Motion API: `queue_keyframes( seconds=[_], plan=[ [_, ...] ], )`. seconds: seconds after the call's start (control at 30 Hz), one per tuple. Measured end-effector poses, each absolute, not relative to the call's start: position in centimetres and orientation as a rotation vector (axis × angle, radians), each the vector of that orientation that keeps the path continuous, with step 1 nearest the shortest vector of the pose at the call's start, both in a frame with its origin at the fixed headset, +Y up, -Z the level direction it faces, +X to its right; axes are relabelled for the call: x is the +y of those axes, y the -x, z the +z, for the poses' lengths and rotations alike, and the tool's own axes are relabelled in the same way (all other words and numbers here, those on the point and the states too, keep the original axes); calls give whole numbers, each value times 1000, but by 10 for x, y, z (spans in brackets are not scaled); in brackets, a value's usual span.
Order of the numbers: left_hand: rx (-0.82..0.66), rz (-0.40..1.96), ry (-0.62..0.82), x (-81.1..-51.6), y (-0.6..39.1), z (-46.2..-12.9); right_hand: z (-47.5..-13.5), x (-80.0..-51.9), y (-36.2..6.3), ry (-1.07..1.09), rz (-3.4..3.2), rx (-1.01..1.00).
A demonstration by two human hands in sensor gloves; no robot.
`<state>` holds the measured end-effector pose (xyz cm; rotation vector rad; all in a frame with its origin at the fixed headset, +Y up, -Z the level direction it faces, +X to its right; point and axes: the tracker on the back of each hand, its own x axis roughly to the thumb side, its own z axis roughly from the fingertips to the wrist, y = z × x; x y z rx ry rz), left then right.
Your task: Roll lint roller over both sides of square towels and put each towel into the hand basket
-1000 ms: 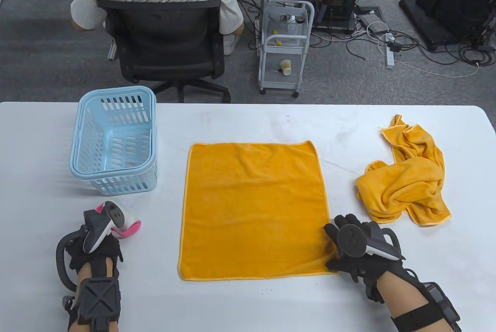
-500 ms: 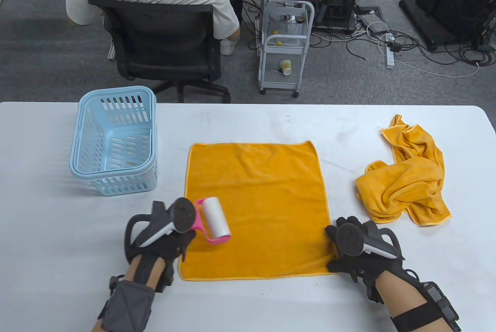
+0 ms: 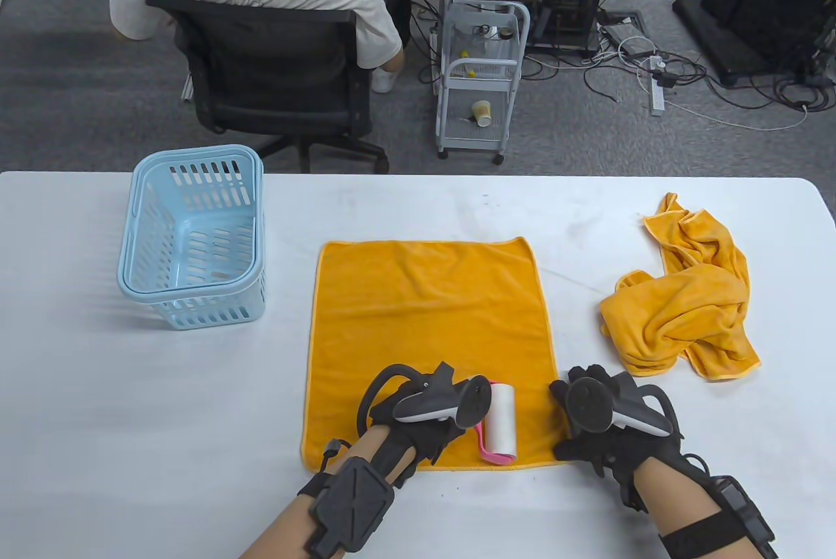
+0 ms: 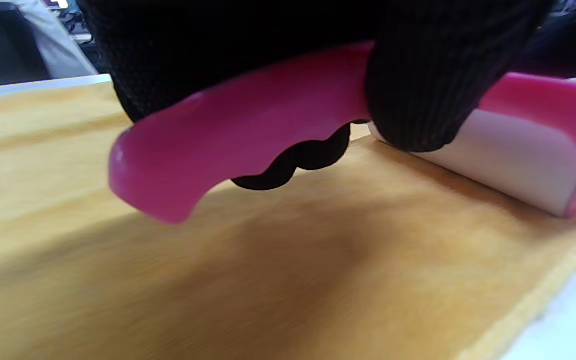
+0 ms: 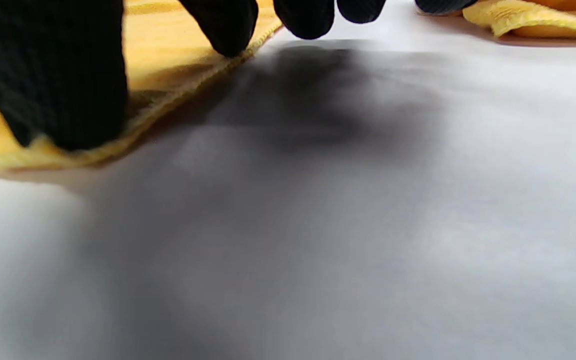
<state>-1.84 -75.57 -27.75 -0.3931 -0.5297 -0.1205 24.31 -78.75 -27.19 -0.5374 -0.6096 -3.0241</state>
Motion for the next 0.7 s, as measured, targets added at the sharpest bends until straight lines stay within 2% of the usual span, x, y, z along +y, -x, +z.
queue_keyframes(
  seconds=[0.13,0.27,0.43,0.57,0.7],
  plan=[
    [-447,-239,408,-748,65,-276,-272,-787,-243,534,-3018,-613],
    [-318,-345,464,-741,129,-272,-272,-787,-243,528,-3014,-627],
    [-223,-416,544,-734,172,-271,-273,-788,-243,530,-3011,-640],
    [-261,-297,476,-722,155,-285,-273,-788,-243,534,-3010,-639],
    [-367,-146,389,-724,99,-306,-273,-789,-243,533,-3017,-642]
  ],
)
